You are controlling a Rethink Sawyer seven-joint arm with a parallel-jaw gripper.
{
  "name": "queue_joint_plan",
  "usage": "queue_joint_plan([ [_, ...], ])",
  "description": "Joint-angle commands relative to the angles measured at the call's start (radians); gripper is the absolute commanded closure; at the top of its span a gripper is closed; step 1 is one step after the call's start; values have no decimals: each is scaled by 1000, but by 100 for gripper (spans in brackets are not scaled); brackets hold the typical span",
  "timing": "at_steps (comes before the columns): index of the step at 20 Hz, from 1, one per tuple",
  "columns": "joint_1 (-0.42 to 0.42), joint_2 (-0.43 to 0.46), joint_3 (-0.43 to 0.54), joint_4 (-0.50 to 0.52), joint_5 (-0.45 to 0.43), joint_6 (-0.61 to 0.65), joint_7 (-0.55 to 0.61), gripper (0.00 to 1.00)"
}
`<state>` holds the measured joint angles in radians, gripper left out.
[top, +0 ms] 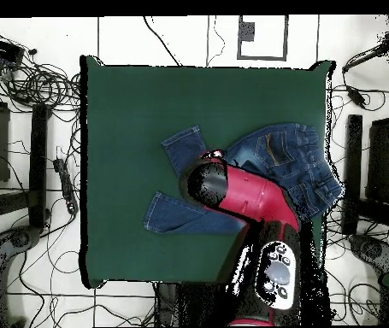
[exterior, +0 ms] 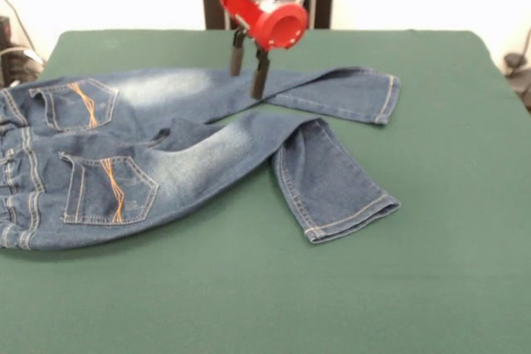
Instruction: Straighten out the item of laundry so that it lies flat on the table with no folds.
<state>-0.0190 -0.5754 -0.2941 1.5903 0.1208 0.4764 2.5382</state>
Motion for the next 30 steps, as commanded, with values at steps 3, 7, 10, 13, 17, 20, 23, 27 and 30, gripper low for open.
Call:
queue_joint_plan([
  [3, 156, 31, 23, -134, -16, 239, 116, 0],
  [7, 178, 32, 42, -105, 17, 250, 145, 0],
  [10, 201, 47, 40, -89, 31, 235, 171, 0],
  [13, 225, 86, 38, -77, 53, 199, 214, 0],
  [17, 279, 165, 15, -80, 87, 130, 301, 0],
  [20, 313, 212, -7, -81, 115, 99, 343, 0],
  [23, 336, 249, -18, -68, 151, 107, 365, 0],
  [27, 362, 273, -45, -44, 195, 101, 397, 0],
  [30, 370, 282, -58, -28, 205, 109, 385, 0],
])
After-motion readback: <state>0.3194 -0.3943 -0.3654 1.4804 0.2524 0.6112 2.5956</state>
